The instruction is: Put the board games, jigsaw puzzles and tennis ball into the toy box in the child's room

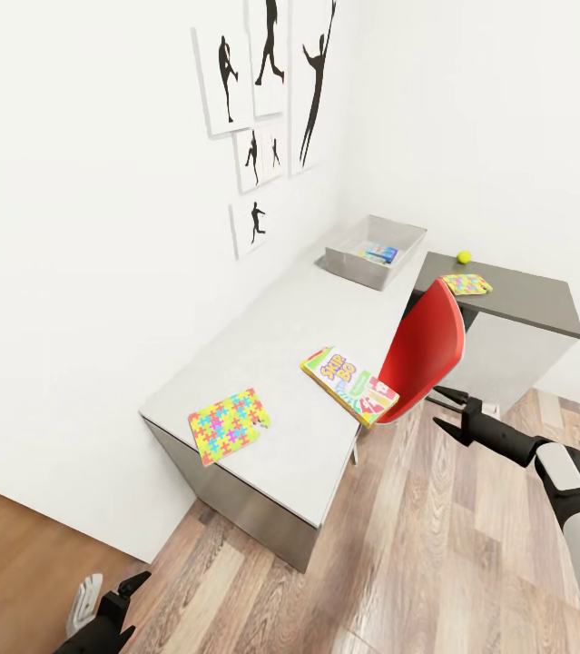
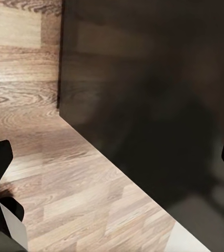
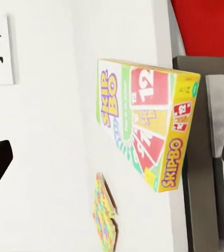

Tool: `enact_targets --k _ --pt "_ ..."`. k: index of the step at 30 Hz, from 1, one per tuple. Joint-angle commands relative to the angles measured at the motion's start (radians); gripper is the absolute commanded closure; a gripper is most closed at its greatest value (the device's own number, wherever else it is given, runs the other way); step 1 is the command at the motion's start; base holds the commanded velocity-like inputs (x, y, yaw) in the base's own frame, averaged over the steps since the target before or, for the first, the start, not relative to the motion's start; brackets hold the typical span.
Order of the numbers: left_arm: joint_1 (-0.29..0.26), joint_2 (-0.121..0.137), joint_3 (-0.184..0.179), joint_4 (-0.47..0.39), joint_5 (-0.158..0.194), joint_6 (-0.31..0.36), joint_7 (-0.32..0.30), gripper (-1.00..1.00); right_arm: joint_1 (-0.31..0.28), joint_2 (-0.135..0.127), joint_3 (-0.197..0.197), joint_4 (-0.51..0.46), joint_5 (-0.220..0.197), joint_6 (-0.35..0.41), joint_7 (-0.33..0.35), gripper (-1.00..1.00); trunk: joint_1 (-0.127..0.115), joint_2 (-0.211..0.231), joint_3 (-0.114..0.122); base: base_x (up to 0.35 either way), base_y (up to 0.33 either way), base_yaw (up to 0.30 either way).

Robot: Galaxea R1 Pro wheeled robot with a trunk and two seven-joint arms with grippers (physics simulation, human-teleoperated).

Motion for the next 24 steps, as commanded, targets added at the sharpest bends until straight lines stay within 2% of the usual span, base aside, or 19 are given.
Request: enact_targets --k 1,6,16,21,24 --pt "-0.001 0.000 0.003 0.000 0.002 0.008 -0.002 -1.00 -0.001 0.000 -0.004 0.000 0.005 0.005 0.005 -1.00 0.000 -0.001 -0.001 0.000 0.000 0.000" --pt "-0.001 0.000 0.003 0.000 0.002 0.008 -0.002 -1.00 -0.001 -0.001 0.008 0.002 0.004 0.003 0.027 -1.00 0.000 -0.001 -0.001 0.000 0.000 0.000" --pt "-0.001 0.001 0.003 0.000 0.002 0.008 -0.002 -1.00 -0.001 -0.009 0.038 0.007 0.006 -0.005 0.157 -1.00 0.000 -0.001 -0.001 0.000 0.000 0.000" --pt "-0.001 0.001 0.004 -0.003 0.002 0.008 -0.003 -1.00 -0.001 -0.013 0.041 0.007 0.006 -0.006 0.178 -1.00 0.000 -0.001 -0.001 0.000 0.000 0.000" --pt "-0.001 0.001 0.004 -0.005 0.002 0.008 -0.003 -1.00 -0.001 -0.016 0.045 0.008 0.007 -0.007 0.196 -1.00 0.012 -0.022 -0.011 0.000 0.000 0.000"
